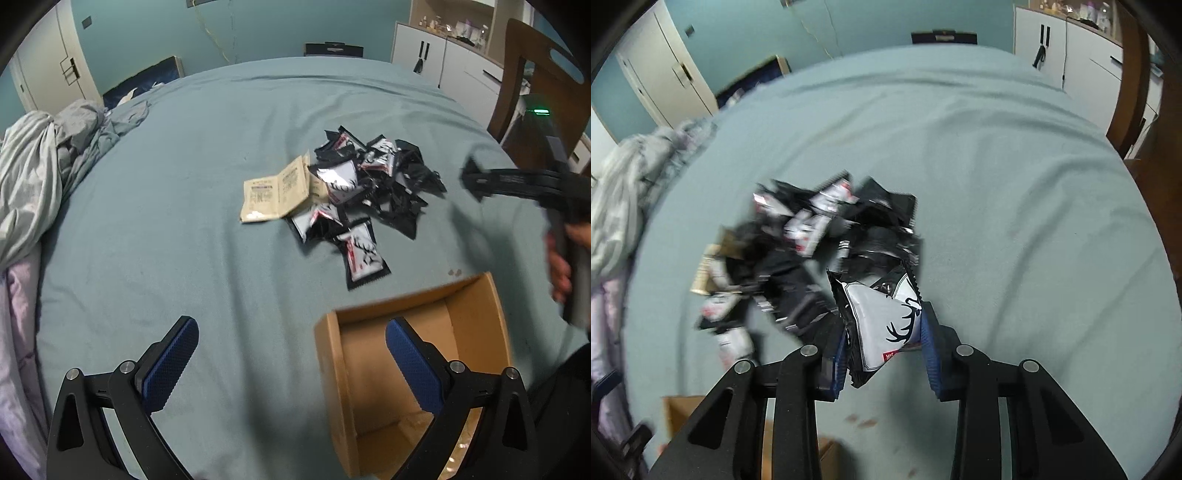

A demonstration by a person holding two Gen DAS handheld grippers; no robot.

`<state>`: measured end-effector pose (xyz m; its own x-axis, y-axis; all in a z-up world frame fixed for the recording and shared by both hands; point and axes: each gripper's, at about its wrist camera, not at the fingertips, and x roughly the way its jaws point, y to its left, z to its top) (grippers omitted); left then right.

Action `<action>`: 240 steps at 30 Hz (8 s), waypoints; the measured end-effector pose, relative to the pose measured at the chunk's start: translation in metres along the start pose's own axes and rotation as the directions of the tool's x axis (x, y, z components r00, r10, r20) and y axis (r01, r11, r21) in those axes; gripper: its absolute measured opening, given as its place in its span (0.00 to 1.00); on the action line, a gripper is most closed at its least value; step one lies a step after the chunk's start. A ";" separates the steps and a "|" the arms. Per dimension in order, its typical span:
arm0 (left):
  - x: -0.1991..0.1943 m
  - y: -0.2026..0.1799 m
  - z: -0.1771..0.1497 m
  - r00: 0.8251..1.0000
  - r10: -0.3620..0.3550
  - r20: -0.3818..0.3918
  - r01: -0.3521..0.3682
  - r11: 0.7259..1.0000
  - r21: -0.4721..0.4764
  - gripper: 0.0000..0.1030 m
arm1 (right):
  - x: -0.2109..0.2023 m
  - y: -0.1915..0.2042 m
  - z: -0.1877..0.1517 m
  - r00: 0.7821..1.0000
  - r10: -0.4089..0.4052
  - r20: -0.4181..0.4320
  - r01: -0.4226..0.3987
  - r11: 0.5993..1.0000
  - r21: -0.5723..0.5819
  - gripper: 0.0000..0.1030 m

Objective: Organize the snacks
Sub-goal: 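Grasp a white deer-logo snack packet with the right gripper, then grasp a white deer-logo packet with the left gripper while the right gripper carries its packet, then drop the packets into the cardboard box from both grippers, then grasp a black snack packet from the pile with the right gripper, then grasp a white deer-logo packet with the left gripper while the right gripper holds a black packet, then release both packets into the cardboard box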

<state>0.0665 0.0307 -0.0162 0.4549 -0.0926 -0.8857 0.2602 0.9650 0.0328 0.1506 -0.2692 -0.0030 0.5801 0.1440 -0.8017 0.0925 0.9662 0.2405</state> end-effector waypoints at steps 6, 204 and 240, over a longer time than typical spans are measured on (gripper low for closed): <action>0.023 0.008 0.049 0.998 -0.037 -0.054 0.033 0.997 -0.069 1.00 | -0.081 0.002 -0.044 0.985 0.119 0.124 -0.121 0.993 0.013 0.31; 0.117 -0.038 0.100 0.936 -0.035 -0.350 0.011 0.998 -0.069 0.36 | -0.084 -0.004 -0.117 0.973 0.226 0.047 -0.230 0.966 0.118 0.35; -0.050 -0.072 -0.036 0.984 -0.155 0.085 0.149 0.986 0.074 0.94 | -0.096 0.024 -0.125 0.987 0.145 0.066 -0.144 0.989 -0.025 0.35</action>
<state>-0.0055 -0.0255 0.0095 0.4795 -0.2614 -0.8377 0.3877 0.9195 -0.0650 -0.0040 -0.2329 0.0116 0.6393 0.2687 -0.7205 -0.0123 0.9404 0.3398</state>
